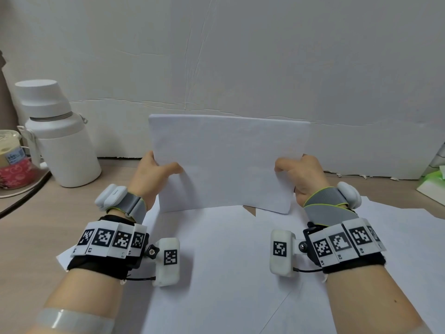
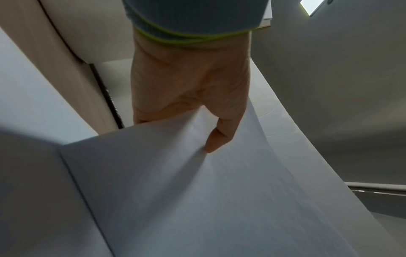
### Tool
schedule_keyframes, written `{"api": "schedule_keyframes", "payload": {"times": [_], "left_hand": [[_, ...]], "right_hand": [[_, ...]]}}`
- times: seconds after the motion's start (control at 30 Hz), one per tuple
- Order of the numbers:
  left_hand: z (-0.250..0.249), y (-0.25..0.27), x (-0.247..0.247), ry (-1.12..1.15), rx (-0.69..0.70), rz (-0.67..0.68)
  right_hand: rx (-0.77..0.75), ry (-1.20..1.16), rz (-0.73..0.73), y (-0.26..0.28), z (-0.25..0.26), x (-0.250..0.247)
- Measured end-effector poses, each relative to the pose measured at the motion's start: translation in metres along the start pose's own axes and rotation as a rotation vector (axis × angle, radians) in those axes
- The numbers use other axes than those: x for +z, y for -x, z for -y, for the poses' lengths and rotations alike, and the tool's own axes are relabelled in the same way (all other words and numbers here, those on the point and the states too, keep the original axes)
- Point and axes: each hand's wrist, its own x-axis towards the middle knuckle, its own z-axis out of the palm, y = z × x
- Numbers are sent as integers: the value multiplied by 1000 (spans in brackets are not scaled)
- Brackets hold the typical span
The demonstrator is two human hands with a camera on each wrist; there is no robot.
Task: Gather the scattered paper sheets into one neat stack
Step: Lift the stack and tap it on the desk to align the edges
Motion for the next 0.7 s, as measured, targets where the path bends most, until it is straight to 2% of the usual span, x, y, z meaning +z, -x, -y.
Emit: {"api": "schedule_keyframes", "payload": {"times": [0.4,0.57,0.7], "left_hand": [[-12,1,4,-111,71,-117],[-20,8,11,-77,-2,-65],[-29,17,25,-98,-24,12]], "right_hand": [[-135,140,14,13,19,-9],[-132,127,20,35,32,-26],[-58,47,-35,56,33,-46]]}}
